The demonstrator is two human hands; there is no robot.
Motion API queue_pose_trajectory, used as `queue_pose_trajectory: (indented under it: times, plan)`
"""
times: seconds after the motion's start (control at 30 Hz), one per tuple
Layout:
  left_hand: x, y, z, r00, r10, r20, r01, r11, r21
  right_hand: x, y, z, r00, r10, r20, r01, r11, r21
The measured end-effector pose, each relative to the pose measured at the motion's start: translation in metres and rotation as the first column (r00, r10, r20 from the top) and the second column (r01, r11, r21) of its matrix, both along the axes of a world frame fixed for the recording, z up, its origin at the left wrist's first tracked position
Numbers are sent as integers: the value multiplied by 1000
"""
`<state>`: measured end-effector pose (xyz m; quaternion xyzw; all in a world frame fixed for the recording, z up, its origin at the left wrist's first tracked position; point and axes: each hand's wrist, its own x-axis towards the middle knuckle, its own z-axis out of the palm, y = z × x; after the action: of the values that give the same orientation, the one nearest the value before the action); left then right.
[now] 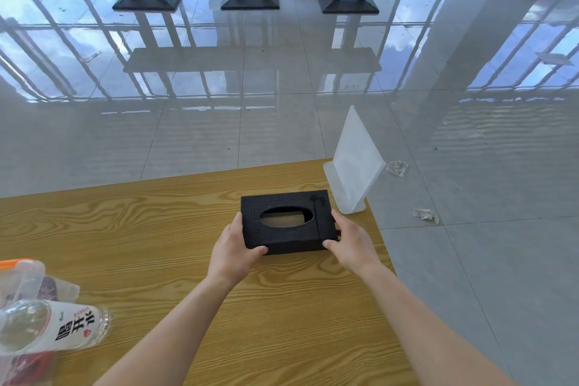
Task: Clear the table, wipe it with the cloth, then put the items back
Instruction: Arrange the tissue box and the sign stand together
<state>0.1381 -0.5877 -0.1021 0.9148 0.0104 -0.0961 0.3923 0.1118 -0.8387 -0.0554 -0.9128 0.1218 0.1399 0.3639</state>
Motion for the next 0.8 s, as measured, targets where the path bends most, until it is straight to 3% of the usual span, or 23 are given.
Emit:
queue_pose_trajectory:
  times: [0.8]
  plan:
    - [22,-9,-8,999,21,30,-20,1000,-20,32,-8,-13,1000,-28,4,28,999,-26]
